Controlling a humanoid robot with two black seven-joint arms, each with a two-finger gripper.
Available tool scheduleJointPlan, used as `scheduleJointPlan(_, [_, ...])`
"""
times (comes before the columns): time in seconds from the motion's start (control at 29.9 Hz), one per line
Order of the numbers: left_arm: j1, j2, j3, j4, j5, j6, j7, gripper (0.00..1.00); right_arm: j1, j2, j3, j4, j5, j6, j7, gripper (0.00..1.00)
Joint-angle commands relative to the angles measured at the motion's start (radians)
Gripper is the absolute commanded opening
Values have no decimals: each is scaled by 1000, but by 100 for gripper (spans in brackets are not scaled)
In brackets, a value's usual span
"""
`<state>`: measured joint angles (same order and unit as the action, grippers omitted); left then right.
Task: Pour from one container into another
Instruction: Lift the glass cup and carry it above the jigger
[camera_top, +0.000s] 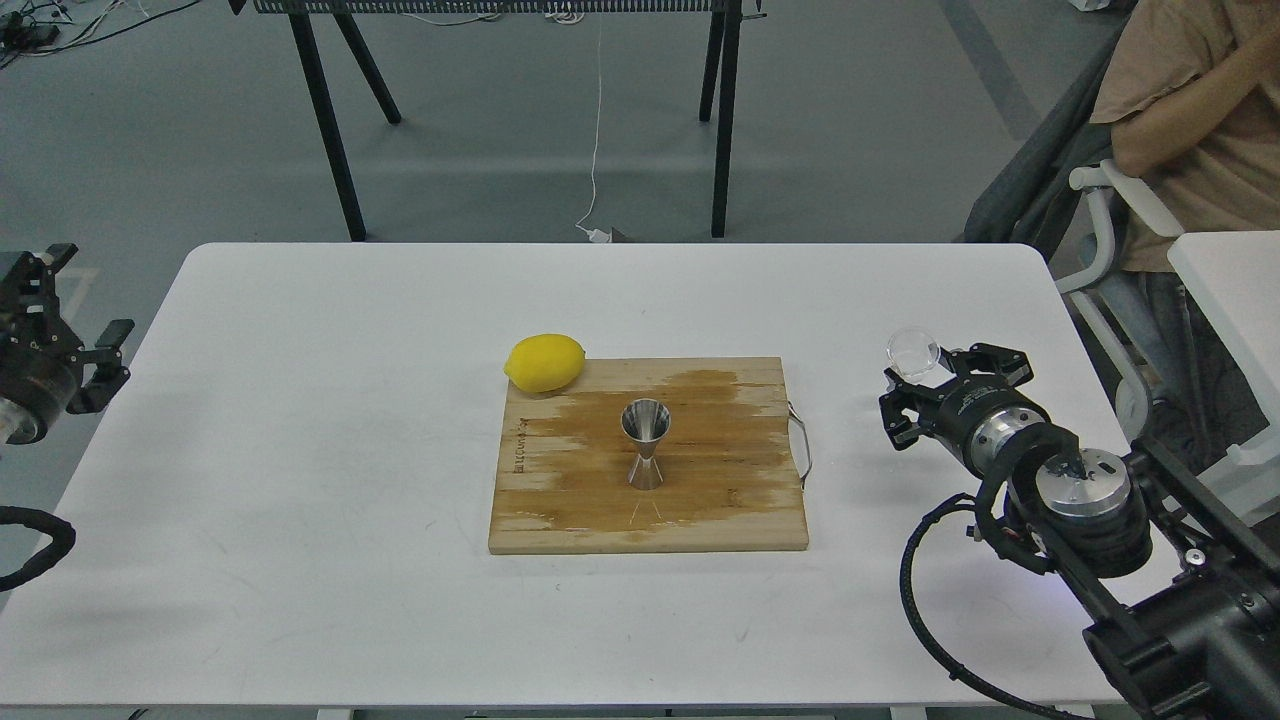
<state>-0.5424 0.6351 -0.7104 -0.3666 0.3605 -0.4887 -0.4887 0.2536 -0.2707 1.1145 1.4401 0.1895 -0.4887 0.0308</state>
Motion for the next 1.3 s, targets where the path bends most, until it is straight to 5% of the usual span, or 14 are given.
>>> scheduleJointPlan(0.0, [-1, 0, 0, 0, 0, 0, 0, 99, 24, 33, -22, 19, -74, 0, 0, 43])
scheduleJointPlan(1.27, [-1, -14, 19, 0, 1, 0, 0, 99, 90, 208, -367, 92, -677, 0, 1, 42])
